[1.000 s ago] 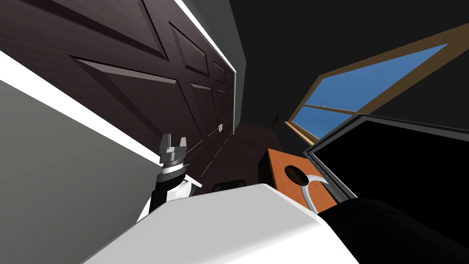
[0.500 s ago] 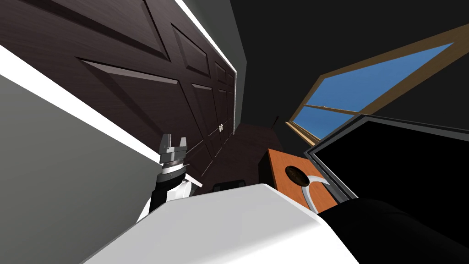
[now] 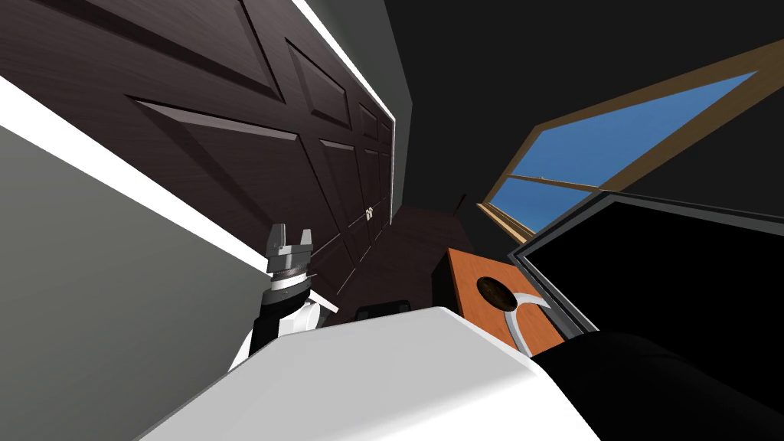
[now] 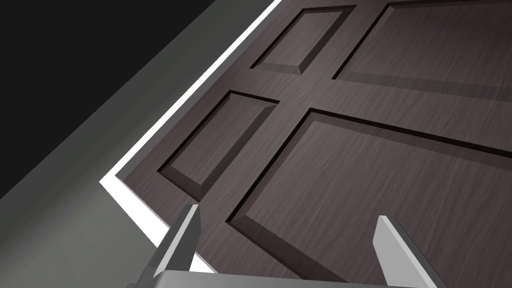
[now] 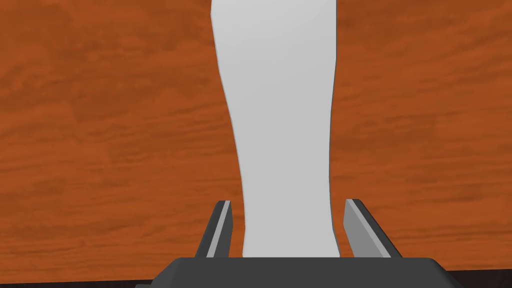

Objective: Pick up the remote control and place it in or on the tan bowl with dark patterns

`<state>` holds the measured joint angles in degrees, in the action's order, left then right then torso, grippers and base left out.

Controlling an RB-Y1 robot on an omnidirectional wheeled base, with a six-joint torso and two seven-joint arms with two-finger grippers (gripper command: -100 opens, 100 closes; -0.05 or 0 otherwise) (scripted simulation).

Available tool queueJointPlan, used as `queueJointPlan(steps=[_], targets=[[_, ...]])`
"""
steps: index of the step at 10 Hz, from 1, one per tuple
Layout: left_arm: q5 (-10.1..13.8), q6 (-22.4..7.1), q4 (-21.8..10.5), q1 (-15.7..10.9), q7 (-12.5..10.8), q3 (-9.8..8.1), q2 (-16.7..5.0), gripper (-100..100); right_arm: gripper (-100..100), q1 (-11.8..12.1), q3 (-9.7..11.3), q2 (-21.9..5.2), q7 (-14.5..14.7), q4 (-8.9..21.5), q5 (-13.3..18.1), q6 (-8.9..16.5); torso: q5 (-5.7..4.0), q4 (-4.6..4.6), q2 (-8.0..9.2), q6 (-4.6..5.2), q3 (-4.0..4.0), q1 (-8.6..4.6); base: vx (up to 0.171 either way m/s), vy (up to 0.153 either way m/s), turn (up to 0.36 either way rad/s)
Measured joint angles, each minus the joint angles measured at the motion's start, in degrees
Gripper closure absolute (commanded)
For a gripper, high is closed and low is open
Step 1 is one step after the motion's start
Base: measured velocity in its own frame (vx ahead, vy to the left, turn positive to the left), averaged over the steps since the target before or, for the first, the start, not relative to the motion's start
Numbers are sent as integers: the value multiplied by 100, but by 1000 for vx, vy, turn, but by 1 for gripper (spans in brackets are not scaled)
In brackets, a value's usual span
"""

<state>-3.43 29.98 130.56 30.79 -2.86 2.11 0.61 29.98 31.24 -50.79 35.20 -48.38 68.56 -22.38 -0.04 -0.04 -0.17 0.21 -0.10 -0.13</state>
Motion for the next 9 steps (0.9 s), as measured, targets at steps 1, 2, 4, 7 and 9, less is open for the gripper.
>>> queueJointPlan(steps=[1,2,4,7,9], targets=[[0,0,0,0,0,0,0,0,100,33,45,-130,-119,-144,36,-8,4,0,-3,-2,-2,-2,5,-5,-18],[0,0,0,0,0,0,0,0,100,17,-68,-145,-18,-45,-24,-128,4,-1,-3,1,-2,-3,3,-3,-19],[0,0,0,0,0,0,0,0,0,72,-67,-298,-75,-185,-11,-181,1,-1,-1,1,-1,2,0,0,0],[0,0,0,0,0,0,0,0,100,34,-183,-404,81,78,-31,-264,12,1,10,3,5,12,-19,18,-15],[0,0,0,0,0,0,0,0,100,170,-117,-636,-138,-169,41,-151,16,2,11,1,6,17,-25,30,-17]])
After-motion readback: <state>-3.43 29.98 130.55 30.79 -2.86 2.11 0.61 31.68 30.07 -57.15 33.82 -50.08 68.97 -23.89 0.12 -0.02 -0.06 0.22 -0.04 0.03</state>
